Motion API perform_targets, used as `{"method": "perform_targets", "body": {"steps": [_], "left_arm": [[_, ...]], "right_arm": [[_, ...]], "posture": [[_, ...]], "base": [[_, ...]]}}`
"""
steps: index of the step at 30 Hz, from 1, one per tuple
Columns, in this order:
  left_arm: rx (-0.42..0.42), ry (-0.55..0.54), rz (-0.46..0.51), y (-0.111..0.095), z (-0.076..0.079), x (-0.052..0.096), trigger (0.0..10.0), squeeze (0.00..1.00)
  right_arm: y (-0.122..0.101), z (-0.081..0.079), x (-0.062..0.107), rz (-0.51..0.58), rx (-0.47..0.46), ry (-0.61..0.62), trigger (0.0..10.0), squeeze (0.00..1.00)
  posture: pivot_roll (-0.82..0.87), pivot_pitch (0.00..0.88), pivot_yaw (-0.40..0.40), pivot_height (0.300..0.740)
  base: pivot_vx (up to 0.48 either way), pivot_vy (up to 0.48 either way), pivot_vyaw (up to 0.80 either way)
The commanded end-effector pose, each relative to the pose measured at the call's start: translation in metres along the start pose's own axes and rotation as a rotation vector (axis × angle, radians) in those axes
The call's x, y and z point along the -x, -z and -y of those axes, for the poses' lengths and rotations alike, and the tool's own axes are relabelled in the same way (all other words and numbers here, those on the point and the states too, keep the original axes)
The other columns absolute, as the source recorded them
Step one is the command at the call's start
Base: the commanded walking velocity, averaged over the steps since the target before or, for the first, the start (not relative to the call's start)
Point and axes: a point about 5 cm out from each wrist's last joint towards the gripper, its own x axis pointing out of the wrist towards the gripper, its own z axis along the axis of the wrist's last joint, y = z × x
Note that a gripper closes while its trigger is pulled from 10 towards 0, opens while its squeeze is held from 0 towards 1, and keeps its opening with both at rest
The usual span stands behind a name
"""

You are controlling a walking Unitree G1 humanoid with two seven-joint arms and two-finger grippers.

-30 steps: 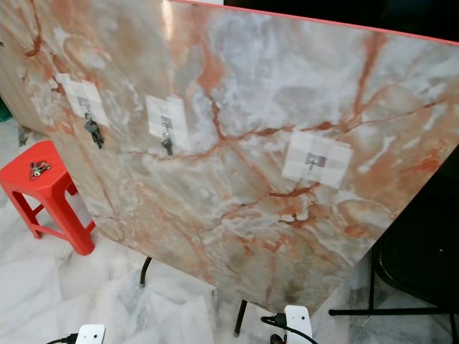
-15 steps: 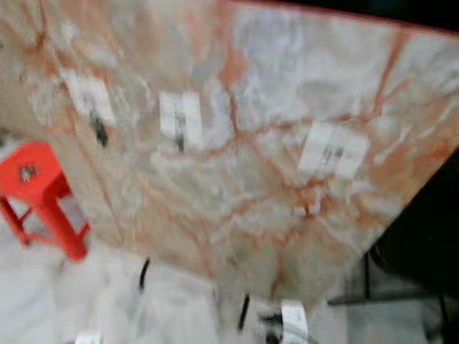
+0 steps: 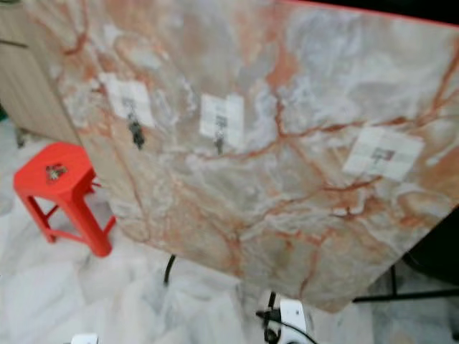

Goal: Hang keys on a hook

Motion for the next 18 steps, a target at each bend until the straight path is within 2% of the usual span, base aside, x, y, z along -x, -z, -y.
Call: {"method": "perform_targets", "body": {"steps": [1, 13, 18], "left_arm": [[-0.003, 0.013, -0.013, 0.0022, 0.0054, 0.0001, 10.0, 0.0], [-0.003, 0.016, -0.015, 0.0019, 0.004, 0.0, 10.0, 0.0], [-0.002, 0.017, -0.017, 0.0019, 0.004, 0.0, 10.0, 0.0]], "right_arm": [[0.007, 0.0076, 0.0019, -0.017, -0.017, 0.025, 10.0, 0.0], [0.0081, 0.0069, 0.0018, -0.024, -0.022, 0.033, 10.0, 0.0], [0.0083, 0.007, 0.0018, -0.03, -0.009, 0.034, 10.0, 0.0]], "posture": [[0.08, 0.064, -0.039, 0.723], [0.08, 0.07, -0.031, 0.723], [0.08, 0.065, -0.03, 0.723]], "base": [[0.0, 0.292, 0.0], [0.0, 0.292, 0.0], [0.0, 0.292, -0.75]]}}
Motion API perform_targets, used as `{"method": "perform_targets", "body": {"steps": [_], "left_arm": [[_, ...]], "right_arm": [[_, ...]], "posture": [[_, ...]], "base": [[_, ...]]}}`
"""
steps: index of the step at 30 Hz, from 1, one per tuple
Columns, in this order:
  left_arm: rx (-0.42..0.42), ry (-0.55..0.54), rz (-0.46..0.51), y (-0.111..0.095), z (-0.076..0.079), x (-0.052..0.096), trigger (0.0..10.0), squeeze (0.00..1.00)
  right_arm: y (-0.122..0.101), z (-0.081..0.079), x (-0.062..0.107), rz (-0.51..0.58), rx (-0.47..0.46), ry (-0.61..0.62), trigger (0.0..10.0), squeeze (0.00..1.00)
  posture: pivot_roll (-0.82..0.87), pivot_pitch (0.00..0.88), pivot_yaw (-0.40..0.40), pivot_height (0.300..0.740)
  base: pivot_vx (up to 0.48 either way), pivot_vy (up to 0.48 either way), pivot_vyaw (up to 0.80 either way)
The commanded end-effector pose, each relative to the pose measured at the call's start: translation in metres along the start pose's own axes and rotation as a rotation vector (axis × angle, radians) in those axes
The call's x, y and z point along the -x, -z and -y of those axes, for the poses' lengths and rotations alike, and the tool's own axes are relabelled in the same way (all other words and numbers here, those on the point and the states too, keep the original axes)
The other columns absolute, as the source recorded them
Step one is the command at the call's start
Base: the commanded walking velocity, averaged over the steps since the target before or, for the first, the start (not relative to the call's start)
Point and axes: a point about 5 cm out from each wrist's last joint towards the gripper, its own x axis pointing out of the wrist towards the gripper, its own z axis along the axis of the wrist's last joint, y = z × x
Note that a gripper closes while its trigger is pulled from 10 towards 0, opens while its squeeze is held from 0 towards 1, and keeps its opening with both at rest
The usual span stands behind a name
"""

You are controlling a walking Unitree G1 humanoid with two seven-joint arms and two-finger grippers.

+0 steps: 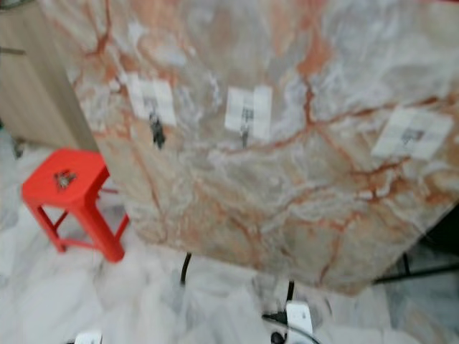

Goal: Hang keys on a hook

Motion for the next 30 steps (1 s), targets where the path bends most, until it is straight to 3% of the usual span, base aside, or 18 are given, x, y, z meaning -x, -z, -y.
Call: {"method": "perform_targets", "body": {"steps": [1, 15, 30], "left_arm": [[-0.006, 0.004, -0.024, 0.0047, -0.0006, 0.0005, 10.0, 0.0], [-0.007, 0.005, -0.021, 0.004, -0.0017, 0.0004, 10.0, 0.0], [-0.016, 0.014, -0.02, 0.0037, -0.0002, 0.0004, 10.0, 0.0]], "right_arm": [[0.0033, 0.0003, 0.0002, -0.017, -0.002, 0.005, 10.0, 0.0], [0.0035, 0.0, 0.0003, -0.004, -0.01, 0.006, 10.0, 0.0], [0.0052, 0.001, 0.0007, -0.006, -0.008, 0.007, 10.0, 0.0]], "posture": [[0.08, 0.065, -0.03, 0.723], [0.08, 0.036, -0.027, 0.723], [0.08, 0.019, -0.026, 0.723]], "base": [[0.0, 0.296, 0.0], [0.0, 0.297, 0.0], [0.0, 0.48, 0.0]]}}
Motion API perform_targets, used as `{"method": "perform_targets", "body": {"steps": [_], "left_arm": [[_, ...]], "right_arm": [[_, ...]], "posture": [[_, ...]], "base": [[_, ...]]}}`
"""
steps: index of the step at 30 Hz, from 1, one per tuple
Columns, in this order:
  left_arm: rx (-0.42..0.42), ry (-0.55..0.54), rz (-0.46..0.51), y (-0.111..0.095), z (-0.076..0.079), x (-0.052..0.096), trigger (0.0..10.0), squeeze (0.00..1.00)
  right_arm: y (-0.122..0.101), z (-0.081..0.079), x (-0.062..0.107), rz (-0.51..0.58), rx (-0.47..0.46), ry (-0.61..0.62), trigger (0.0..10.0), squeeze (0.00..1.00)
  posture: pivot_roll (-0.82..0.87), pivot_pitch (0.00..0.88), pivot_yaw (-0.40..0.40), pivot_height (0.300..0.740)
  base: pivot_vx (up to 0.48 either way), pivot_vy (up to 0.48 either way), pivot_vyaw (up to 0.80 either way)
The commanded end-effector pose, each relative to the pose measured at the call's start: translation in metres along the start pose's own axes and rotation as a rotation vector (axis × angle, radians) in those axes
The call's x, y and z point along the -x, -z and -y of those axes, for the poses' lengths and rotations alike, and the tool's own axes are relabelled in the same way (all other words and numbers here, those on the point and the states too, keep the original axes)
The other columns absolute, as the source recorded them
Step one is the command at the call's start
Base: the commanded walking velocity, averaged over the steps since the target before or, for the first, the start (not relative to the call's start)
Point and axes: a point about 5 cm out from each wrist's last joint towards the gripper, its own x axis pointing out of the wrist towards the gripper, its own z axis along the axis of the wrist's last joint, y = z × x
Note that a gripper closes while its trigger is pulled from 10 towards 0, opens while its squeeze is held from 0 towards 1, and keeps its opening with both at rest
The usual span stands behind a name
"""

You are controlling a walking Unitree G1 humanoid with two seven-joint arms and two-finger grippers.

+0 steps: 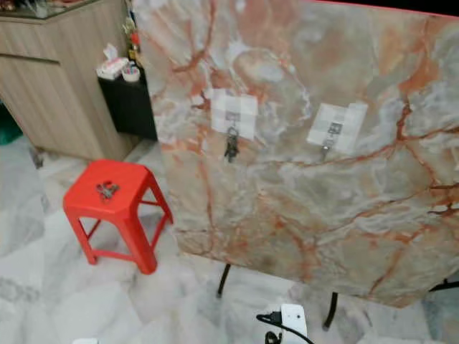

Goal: Hang keys on a hook

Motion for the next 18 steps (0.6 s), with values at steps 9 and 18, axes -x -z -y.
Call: {"method": "perform_targets", "body": {"steps": [9, 18], "left_arm": [[-0.009, 0.019, -0.008, 0.0004, 0.0074, -0.0002, 10.0, 0.0], [-0.009, 0.022, -0.006, -0.0002, 0.0082, -0.0003, 10.0, 0.0]], "right_arm": [[0.0037, 0.0075, 0.0015, -0.012, -0.002, 0.018, 10.0, 0.0], [0.0035, 0.0073, 0.0014, -0.014, -0.006, 0.017, 10.0, 0.0]], "posture": [[0.08, 0.023, -0.024, 0.723], [0.08, 0.043, -0.024, 0.723]], "base": [[0.0, 0.48, 0.0], [0.0, 0.48, 0.0]]}}
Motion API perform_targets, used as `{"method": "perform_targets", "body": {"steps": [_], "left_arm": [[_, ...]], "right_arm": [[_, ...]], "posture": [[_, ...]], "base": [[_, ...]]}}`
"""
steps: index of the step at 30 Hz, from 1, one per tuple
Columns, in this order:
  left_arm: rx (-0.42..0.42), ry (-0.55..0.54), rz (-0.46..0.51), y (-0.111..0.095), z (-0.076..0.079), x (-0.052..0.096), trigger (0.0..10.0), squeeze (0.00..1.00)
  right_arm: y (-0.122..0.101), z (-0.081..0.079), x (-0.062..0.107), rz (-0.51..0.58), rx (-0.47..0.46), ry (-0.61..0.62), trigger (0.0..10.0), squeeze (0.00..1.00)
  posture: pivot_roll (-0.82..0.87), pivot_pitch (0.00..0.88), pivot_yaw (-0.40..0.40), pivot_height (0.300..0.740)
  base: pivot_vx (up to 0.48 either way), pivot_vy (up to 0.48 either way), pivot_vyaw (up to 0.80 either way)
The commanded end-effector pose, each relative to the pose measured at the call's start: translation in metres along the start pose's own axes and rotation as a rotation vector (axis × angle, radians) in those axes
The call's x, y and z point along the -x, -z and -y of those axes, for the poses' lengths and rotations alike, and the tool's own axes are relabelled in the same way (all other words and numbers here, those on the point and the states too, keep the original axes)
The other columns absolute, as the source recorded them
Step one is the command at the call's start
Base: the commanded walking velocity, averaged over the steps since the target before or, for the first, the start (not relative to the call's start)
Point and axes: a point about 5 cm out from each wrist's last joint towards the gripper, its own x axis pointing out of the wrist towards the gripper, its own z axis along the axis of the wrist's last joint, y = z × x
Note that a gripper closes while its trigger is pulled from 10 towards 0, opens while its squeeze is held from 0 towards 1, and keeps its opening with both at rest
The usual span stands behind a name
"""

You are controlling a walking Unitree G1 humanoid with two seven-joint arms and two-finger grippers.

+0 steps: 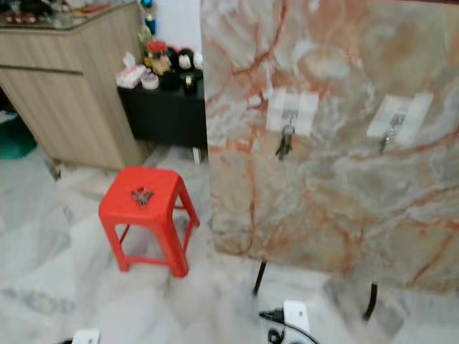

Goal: Hang keys on a hook

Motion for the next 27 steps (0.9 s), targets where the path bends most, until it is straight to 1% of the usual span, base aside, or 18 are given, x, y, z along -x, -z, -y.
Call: {"method": "perform_targets", "body": {"steps": [1, 27], "left_arm": [[-0.017, -0.016, -0.019, 0.0035, -0.0075, 0.0006, 10.0, 0.0], [-0.003, -0.02, -0.027, 0.0075, -0.0077, 0.0014, 10.0, 0.0]], "right_arm": [[-0.0049, -0.0078, -0.0015, 0.012, -0.003, -0.018, 10.0, 0.0], [-0.0068, -0.0071, -0.0015, 0.016, -0.005, -0.022, 10.0, 0.0]], "posture": [[0.08, 0.043, -0.024, 0.723], [0.09, 0.06, -0.036, 0.723]], "base": [[0.0, 0.48, 0.0], [0.0, 0.48, 0.0]]}}
